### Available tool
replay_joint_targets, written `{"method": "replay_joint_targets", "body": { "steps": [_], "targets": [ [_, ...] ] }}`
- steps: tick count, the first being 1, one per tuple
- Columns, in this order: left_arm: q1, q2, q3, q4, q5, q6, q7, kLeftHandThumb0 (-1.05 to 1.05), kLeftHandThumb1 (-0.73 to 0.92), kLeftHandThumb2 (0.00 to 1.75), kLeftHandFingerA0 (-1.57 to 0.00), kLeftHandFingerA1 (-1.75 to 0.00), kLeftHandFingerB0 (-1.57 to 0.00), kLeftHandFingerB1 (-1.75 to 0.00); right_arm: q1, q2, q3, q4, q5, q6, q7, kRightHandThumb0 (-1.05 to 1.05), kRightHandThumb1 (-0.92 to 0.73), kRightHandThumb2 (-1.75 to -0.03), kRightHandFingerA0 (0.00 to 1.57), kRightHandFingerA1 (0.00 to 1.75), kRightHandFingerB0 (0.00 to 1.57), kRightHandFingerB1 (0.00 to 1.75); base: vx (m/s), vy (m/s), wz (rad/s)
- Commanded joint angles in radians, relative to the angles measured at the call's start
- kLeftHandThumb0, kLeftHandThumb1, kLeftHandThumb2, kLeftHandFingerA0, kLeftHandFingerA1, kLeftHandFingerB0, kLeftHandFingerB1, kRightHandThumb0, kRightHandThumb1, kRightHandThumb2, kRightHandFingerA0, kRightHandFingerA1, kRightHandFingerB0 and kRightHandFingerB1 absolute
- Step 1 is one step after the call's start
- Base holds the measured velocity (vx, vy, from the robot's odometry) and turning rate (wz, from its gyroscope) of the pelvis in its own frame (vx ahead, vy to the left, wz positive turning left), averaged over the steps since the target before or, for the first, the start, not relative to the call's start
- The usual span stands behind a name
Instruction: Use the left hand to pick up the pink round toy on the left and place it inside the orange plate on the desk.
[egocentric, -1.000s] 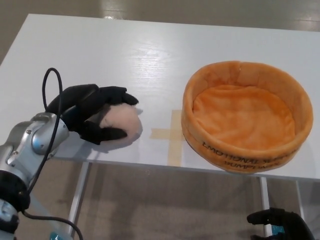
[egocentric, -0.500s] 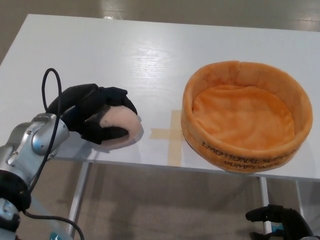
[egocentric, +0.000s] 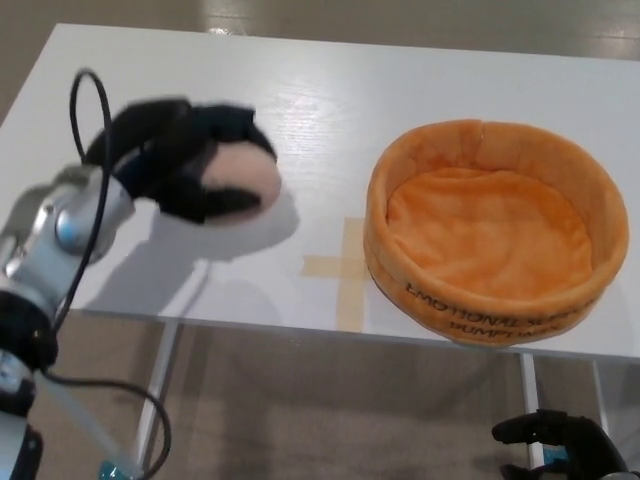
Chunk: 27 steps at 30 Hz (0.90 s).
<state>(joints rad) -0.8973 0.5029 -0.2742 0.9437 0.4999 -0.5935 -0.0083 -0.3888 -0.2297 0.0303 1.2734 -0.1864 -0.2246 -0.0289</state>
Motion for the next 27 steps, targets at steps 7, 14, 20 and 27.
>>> {"method": "replay_joint_targets", "body": {
  "steps": [7,14,20,27],
  "targets": [
    [-0.234,-0.107,-0.019,0.008,0.02,0.053,-0.004,-0.27,0.76,0.67,-0.81,-1.56,-0.81,-0.98,0.008,0.002,-0.001,0.011,0.001,0.009,0.003,-0.13,-0.57,-0.56,0.69,0.93,0.64,0.76,0.0,0.0,0.0],
    [-0.322,-0.217,-0.074,0.068,0.043,0.106,-0.005,-0.27,0.78,0.63,-0.77,-1.6,-0.72,-1.25,0.028,0.008,0.0,0.009,0.001,0.001,0.001,-0.12,-0.56,-0.56,0.67,0.9,0.64,0.77,0.0,0.0,0.0],
    [-0.396,-0.342,-0.15,0.124,0.093,0.14,0.038,-0.19,0.76,0.62,-0.83,-1.53,-0.8,-1.15,0.036,0.01,0.002,0.007,-0.001,-0.008,0.002,-0.13,-0.56,-0.57,0.64,0.85,0.63,0.76,0.0,0.0,0.0],
    [-0.441,-0.444,-0.189,0.172,0.106,0.171,0.077,-0.23,0.71,0.64,-0.81,-1.59,-0.83,-0.95,0.025,0.023,-0.003,0.006,0.005,-0.002,-0.001,-0.13,-0.56,-0.57,0.68,0.91,0.63,0.76,0.0,0.0,0.0]
  ]
}}
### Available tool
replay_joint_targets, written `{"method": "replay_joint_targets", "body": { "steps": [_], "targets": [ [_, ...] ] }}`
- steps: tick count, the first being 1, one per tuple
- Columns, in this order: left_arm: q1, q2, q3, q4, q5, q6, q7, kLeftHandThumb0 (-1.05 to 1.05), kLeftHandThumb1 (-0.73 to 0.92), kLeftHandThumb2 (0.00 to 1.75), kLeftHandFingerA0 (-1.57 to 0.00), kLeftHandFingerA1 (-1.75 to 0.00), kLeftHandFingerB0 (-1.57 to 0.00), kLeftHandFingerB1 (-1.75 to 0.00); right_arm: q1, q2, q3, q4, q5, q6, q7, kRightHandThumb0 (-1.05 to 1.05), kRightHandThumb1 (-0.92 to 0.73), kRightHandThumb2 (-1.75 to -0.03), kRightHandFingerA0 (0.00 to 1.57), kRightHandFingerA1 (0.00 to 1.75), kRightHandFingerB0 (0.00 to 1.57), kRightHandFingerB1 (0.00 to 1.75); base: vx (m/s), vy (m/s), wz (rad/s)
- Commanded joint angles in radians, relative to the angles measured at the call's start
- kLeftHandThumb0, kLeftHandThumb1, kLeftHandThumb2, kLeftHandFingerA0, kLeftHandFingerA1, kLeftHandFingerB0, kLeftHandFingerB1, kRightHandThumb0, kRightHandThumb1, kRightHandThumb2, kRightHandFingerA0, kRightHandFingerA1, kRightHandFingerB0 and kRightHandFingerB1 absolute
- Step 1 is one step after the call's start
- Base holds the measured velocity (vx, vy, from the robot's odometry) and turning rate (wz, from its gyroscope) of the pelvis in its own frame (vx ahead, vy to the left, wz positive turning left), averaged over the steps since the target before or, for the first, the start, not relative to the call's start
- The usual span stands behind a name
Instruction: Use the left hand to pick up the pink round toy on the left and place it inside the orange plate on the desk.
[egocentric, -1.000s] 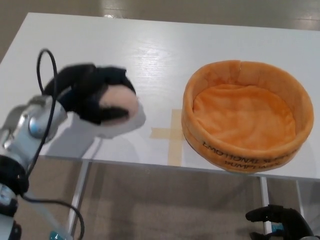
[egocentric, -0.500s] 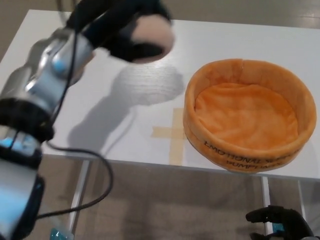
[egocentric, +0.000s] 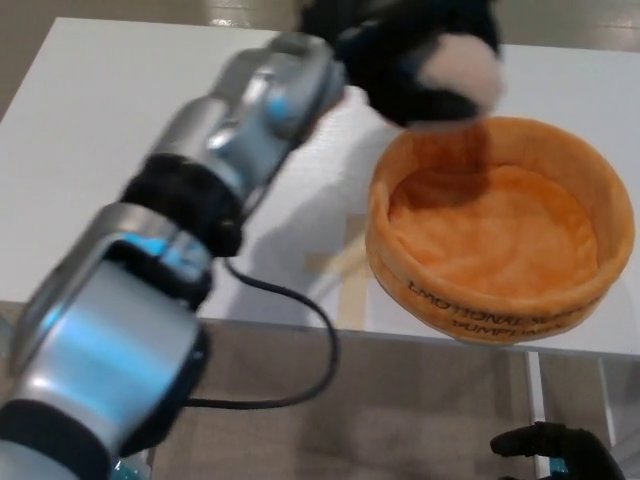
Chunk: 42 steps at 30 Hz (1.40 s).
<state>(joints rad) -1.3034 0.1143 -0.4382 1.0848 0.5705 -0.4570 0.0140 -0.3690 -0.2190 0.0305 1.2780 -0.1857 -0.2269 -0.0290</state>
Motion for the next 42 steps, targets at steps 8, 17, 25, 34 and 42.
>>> {"method": "replay_joint_targets", "body": {
  "steps": [8,17,25,34,42],
  "targets": [
    [-0.021,-0.138,-0.048,0.063,0.03,0.058,0.041,-0.15,0.61,0.67,-0.84,-1.61,-0.85,-0.69,0.001,0.017,-0.005,0.002,0.005,0.005,0.004,-0.14,-0.57,-0.57,0.64,0.88,0.63,0.76,0.0,0.0,0.0],
    [-0.052,-0.129,-0.138,0.078,0.073,0.173,-0.217,-0.92,0.49,0.95,0.0,0.0,0.0,0.0,-0.004,0.02,-0.005,0.002,0.002,0.008,0.0,-0.14,-0.57,-0.58,0.64,0.85,0.64,0.76,0.0,0.0,0.0],
    [-0.072,-0.116,-0.133,0.067,0.046,0.219,-0.297,-1.03,0.59,0.62,0.0,0.0,0.0,-0.06,-0.005,0.021,-0.01,0.003,0.008,0.008,0.005,-0.13,-0.57,-0.57,0.64,0.88,0.64,0.77,0.0,0.0,0.0],
    [-0.121,-0.041,-0.053,-0.041,-0.021,0.184,-0.381,-1.03,0.59,0.62,0.0,0.0,0.0,0.0,-0.008,0.022,-0.004,0.005,0.0,0.014,0.002,-0.15,-0.57,-0.57,0.64,0.86,0.64,0.75,0.0,0.0,0.0],
    [0.04,0.165,0.16,-0.665,-0.197,0.137,-0.482,-1.02,0.57,0.68,0.0,0.0,0.0,-0.18,0.002,0.016,-0.005,0.006,0.001,0.012,0.009,-0.15,-0.58,-0.57,0.63,0.86,0.62,0.75,0.0,0.0,0.0]
  ]
}}
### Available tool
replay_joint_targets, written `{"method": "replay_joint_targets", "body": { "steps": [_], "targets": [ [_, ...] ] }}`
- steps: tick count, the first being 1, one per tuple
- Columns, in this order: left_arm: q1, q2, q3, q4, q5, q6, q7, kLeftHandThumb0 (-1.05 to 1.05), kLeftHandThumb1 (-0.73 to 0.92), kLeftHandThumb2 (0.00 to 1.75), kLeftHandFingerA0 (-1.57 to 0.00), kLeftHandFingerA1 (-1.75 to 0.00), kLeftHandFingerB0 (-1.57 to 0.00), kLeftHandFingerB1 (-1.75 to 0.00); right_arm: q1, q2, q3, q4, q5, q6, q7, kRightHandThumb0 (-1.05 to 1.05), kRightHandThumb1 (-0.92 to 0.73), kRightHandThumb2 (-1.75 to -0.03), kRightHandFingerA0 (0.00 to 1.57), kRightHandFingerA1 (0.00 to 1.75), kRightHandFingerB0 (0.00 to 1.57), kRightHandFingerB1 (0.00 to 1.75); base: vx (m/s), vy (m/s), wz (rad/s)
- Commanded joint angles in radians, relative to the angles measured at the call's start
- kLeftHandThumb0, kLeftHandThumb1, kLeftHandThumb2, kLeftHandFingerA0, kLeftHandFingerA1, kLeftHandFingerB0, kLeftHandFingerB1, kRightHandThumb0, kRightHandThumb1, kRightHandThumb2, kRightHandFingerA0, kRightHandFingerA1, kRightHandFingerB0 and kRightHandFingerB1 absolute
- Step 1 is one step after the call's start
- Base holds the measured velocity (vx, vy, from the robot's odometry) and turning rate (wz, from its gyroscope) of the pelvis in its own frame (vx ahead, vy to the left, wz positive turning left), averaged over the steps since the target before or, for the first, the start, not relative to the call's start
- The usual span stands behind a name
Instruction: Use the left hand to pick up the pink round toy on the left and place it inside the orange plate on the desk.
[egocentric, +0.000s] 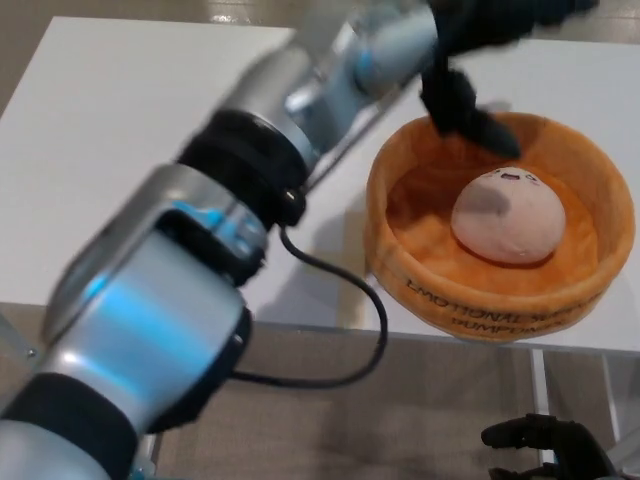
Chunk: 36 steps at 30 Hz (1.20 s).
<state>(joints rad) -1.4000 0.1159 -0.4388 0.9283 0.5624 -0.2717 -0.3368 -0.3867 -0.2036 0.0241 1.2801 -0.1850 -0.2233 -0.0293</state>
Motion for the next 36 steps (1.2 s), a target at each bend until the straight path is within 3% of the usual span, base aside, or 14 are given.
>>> {"method": "replay_joint_targets", "body": {
  "steps": [1,6,7,10,11,16,19,21,22,23,24,27,28,36],
  "targets": [
    [0.201,0.207,0.2,-0.655,-0.224,-0.055,-0.144,-0.87,0.47,0.93,0.0,0.0,-0.01,-0.13,0.021,-0.003,0.004,0.005,-0.003,0.006,0.011,-0.16,-0.57,-0.57,0.63,0.84,0.63,0.74,0.0,0.0,0.0],
    [0.369,0.286,0.296,-0.916,-0.315,-0.051,-0.173,-0.87,0.5,0.92,0.0,0.0,-0.07,-0.14,0.024,-0.008,0.007,0.006,-0.007,-0.002,0.009,-0.14,-0.56,-0.57,0.68,0.9,0.64,0.75,0.0,0.0,0.0],
    [0.454,0.311,0.35,-1.005,-0.389,-0.047,-0.191,-0.86,0.56,0.58,-0.01,-0.26,-0.09,-0.27,0.025,-0.011,0.006,0.007,-0.006,-0.004,0.009,-0.14,-0.56,-0.58,0.71,0.94,0.65,0.76,0.0,0.0,0.0],
    [0.623,0.346,0.445,-1.165,-0.543,-0.041,-0.217,-0.82,0.52,0.57,-0.03,-0.25,-0.12,-0.27,0.027,-0.018,0.006,0.007,-0.007,0.0,0.007,-0.15,-0.57,-0.56,0.67,0.89,0.65,0.76,0.0,0.0,0.0],
    [0.694,0.348,0.475,-1.205,-0.598,-0.047,-0.22,-0.72,0.41,0.77,-0.04,-0.3,-0.09,-0.36,0.028,-0.018,0.004,0.007,-0.005,-0.002,0.009,-0.14,-0.55,-0.59,0.68,0.92,0.65,0.77,0.0,0.0,0.0],
    [1.03,0.338,0.565,-1.308,-0.948,-0.04,-0.31,-0.7,0.42,0.73,-0.11,-0.37,-0.18,-0.37,0.026,-0.017,0.0,0.006,-0.001,-0.002,0.009,-0.14,-0.55,-0.59,0.7,0.98,0.65,0.76,0.0,0.0,0.0],
    [1.184,0.339,0.606,-1.353,-1.14,0.111,-0.417,-0.73,0.44,0.77,-0.14,-0.4,-0.18,-0.38,0.024,-0.025,0.005,0.006,-0.008,-0.008,0.008,-0.14,-0.56,-0.58,0.67,0.88,0.64,0.76,0.0,0.0,0.0],
    [1.208,0.341,0.61,-1.358,-1.165,0.126,-0.435,-0.73,0.44,0.77,-0.14,-0.4,-0.18,-0.38,0.023,-0.026,0.006,0.005,-0.009,-0.008,0.008,-0.14,-0.56,-0.58,0.67,0.88,0.64,0.76,0.0,0.0,0.0],
    [1.25,0.357,0.622,-1.356,-1.21,0.153,-0.491,-0.59,0.46,0.55,-0.18,-0.33,-0.22,-0.29,0.021,-0.027,0.006,0.005,-0.008,-0.004,0.01,-0.15,-0.58,-0.57,0.64,0.86,0.63,0.75,0.0,0.0,0.0],
    [1.276,0.368,0.632,-1.356,-1.24,0.172,-0.526,-0.59,0.46,0.55,-0.18,-0.33,-0.22,-0.29,0.019,-0.026,0.006,0.006,-0.008,-0.002,0.01,-0.15,-0.58,-0.57,0.64,0.86,0.63,0.75,0.0,0.0,0.0],
    [1.317,0.389,0.647,-1.348,-1.276,0.202,-0.592,-0.27,0.24,0.84,-0.08,-0.51,-0.07,-0.49,0.017,-0.025,0.007,0.004,-0.008,0.001,0.008,-0.13,-0.57,-0.57,0.67,0.89,0.64,0.76,0.0,0.0,0.0],
    [1.388,0.421,0.668,-1.335,-1.324,0.235,-0.692,-0.27,0.24,0.84,-0.09,-0.51,-0.08,-0.49,0.015,-0.023,0.007,0.003,-0.008,0.009,0.004,-0.13,-0.58,-0.57,0.66,0.89,0.64,0.76,0.0,0.0,0.0],
    [1.413,0.424,0.668,-1.318,-1.374,0.281,-0.755,-0.39,0.39,0.6,-0.24,-0.4,-0.28,-0.36,0.014,-0.023,0.009,0.004,-0.01,0.005,0.003,-0.13,-0.57,-0.57,0.69,0.92,0.65,0.77,0.0,0.0,0.0],
    [1.503,0.404,0.616,-1.239,-1.345,0.197,-0.87,-0.22,0.51,0.55,-0.3,-0.37,-0.33,-0.32,0.008,-0.024,0.008,0.008,-0.01,0.011,0.003,-0.13,-0.56,-0.57,0.68,0.91,0.66,0.77,0.0,0.0,0.0]
  ]
}}
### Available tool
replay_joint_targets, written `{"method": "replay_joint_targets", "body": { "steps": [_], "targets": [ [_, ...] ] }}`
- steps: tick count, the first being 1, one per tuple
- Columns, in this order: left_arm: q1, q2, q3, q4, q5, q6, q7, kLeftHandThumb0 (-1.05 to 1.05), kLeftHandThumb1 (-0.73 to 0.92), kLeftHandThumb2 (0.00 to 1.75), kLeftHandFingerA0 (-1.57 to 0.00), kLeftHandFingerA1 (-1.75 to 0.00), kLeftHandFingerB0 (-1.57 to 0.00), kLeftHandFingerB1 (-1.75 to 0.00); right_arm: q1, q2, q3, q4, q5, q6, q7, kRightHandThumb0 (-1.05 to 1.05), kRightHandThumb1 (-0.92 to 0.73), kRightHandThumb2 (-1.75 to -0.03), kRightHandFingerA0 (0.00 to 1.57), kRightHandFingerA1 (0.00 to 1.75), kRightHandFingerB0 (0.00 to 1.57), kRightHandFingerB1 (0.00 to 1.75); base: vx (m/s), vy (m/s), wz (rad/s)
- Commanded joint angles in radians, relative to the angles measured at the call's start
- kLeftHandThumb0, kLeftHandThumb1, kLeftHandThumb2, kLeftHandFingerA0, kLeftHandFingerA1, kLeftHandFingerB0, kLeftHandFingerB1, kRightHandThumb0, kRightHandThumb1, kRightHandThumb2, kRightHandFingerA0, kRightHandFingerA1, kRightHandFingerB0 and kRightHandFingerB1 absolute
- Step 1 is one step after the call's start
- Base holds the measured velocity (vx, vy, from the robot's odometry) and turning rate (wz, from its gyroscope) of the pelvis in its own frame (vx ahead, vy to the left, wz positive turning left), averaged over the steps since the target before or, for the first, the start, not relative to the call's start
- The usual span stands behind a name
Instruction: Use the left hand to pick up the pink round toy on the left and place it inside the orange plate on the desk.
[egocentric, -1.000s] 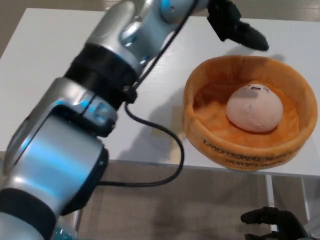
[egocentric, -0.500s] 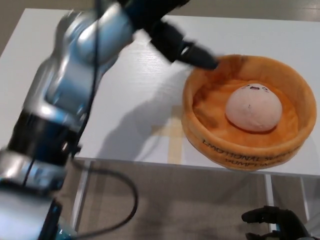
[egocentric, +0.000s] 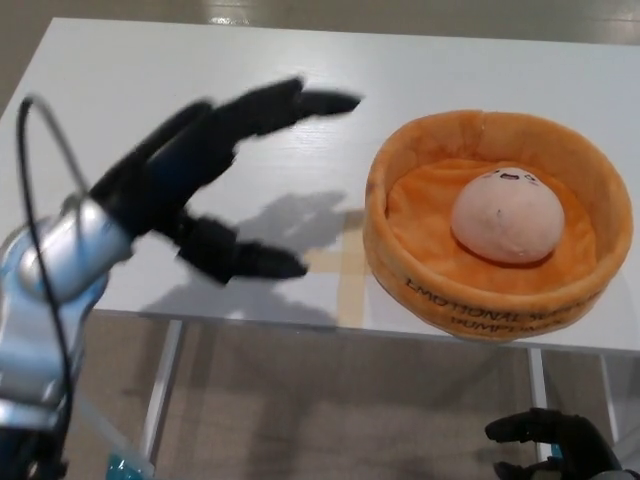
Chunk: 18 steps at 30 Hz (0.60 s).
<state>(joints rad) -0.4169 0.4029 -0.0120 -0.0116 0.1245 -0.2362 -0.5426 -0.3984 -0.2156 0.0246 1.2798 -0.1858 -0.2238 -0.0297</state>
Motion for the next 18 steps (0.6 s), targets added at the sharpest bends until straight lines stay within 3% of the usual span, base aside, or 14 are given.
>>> {"method": "replay_joint_targets", "body": {
  "steps": [1,5,6,7,9,10,14,15,18],
  "targets": [
    [0.524,0.118,0.183,-0.29,-0.896,0.151,-0.67,-0.22,0.51,0.55,-0.3,-0.37,-0.33,-0.32,0.019,-0.011,0.006,0.008,-0.007,0.011,0.002,-0.13,-0.56,-0.57,0.68,0.91,0.66,0.77,0.0,0.0,0.0],
    [0.55,0.124,0.16,-0.264,-0.852,0.136,-0.678,-0.27,0.52,0.56,-0.34,-0.39,-0.4,-0.34,0.015,-0.013,0.012,0.009,-0.013,0.016,0.004,-0.14,-0.58,-0.57,0.65,0.87,0.65,0.76,0.0,0.0,0.0],
    [0.56,0.124,0.145,-0.241,-0.825,0.14,-0.677,-0.3,0.45,0.63,-0.34,-0.44,-0.41,-0.41,0.014,-0.013,0.013,0.009,-0.014,0.016,0.003,-0.14,-0.58,-0.57,0.66,0.87,0.65,0.76,0.0,0.0,0.0],
    [0.569,0.125,0.122,-0.205,-0.782,0.144,-0.674,-0.23,0.52,0.55,-0.35,-0.38,-0.46,-0.35,0.011,-0.014,0.013,0.009,-0.014,0.015,0.002,-0.14,-0.58,-0.57,0.66,0.87,0.65,0.75,0.0,0.0,0.0],
    [0.57,0.125,0.112,-0.187,-0.76,0.143,-0.672,-0.23,0.52,0.55,-0.35,-0.38,-0.46,-0.35,0.009,-0.015,0.013,0.009,-0.015,0.015,0.002,-0.14,-0.58,-0.57,0.66,0.87,0.65,0.75,0.0,0.0,0.0],
    [0.569,0.107,0.078,-0.118,-0.668,0.103,-0.628,-0.2,0.49,0.55,-0.37,-0.37,-0.44,-0.35,0.009,-0.015,0.01,0.008,-0.012,0.013,0.001,-0.14,-0.57,-0.57,0.65,0.87,0.64,0.75,0.0,0.0,0.0],
    [0.566,0.078,0.052,-0.031,-0.57,0.07,-0.563,-0.19,0.49,0.55,-0.37,-0.35,-0.45,-0.35,0.007,-0.012,0.007,0.007,-0.008,0.014,-0.001,-0.14,-0.56,-0.58,0.69,0.91,0.66,0.77,0.0,0.0,0.0],
    [0.554,0.033,0.029,0.087,-0.462,0.06,-0.462,-0.17,0.48,0.54,-0.34,-0.35,-0.44,-0.36,0.006,-0.012,0.008,0.006,-0.009,0.017,-0.004,-0.14,-0.58,-0.57,0.66,0.87,0.64,0.75,0.0,0.0,0.0],
    [0.523,-0.021,0.005,0.259,-0.354,-0.013,-0.376,-0.19,0.48,0.54,-0.34,-0.35,-0.43,-0.35,0.006,-0.011,0.007,0.006,-0.007,0.017,-0.008,-0.14,-0.58,-0.57,0.64,0.86,0.64,0.75,0.0,0.0,0.0]
  ]
}}
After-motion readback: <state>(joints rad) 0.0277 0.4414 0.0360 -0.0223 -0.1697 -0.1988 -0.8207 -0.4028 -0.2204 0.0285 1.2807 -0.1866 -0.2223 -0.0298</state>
